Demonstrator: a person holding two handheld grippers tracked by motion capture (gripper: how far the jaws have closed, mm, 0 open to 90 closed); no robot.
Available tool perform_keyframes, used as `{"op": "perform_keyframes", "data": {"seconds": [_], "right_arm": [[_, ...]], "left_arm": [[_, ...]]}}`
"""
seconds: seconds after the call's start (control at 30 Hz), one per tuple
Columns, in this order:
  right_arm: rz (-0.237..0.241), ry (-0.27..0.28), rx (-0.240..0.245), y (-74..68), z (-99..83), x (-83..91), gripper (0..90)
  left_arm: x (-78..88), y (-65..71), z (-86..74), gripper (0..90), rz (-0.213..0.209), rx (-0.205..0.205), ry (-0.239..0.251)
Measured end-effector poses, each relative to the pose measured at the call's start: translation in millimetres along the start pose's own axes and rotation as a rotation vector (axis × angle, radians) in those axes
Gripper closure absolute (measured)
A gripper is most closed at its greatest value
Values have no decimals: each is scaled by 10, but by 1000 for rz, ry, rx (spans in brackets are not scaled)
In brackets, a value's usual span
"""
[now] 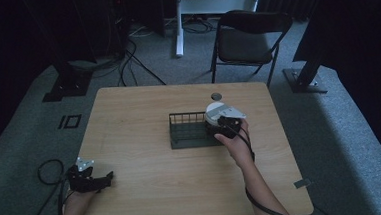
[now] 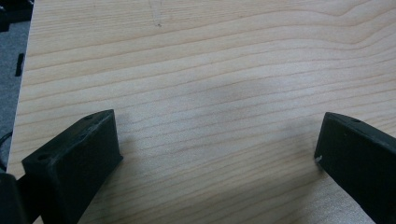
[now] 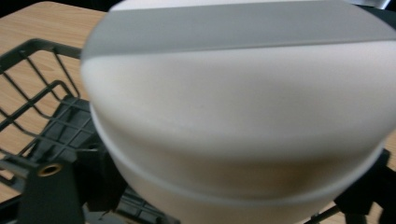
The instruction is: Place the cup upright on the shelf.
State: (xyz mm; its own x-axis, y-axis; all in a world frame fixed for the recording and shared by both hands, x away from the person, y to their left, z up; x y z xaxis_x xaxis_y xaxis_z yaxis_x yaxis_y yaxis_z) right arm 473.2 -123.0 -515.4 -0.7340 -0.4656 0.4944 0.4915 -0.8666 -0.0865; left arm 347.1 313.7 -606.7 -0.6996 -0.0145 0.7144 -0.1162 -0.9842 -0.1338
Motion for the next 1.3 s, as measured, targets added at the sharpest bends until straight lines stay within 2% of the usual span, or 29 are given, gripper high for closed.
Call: {"op": "perform_keyframes", "data": {"seconds": [0.2, 0.6, 1.3], "right_arm": [[2, 20, -2, 13, 7, 28, 124], [24, 26, -8, 9, -69, 77, 120], [42, 66, 0, -12, -135, 289, 120]], "left_arm": [[0, 0, 0, 1, 0, 0, 0], [0, 0, 0, 2, 0, 0, 0], [0, 0, 0, 2, 0, 0, 0]]}}
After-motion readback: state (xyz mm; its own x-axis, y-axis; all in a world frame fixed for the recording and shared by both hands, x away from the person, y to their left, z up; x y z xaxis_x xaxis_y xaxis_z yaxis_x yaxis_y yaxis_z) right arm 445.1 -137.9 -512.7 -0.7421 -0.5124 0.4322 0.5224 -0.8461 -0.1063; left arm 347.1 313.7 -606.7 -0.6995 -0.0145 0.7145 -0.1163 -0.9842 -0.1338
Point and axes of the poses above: each handheld gripper's, and its own axes: x roughly backward along the jaws, z roughly out of its top, y roughly to its right, the point moved 8 cm from there along -x, roughly forward along the jaws, and after that the axes turned 10 degrees about z, right-handed, at the moved point
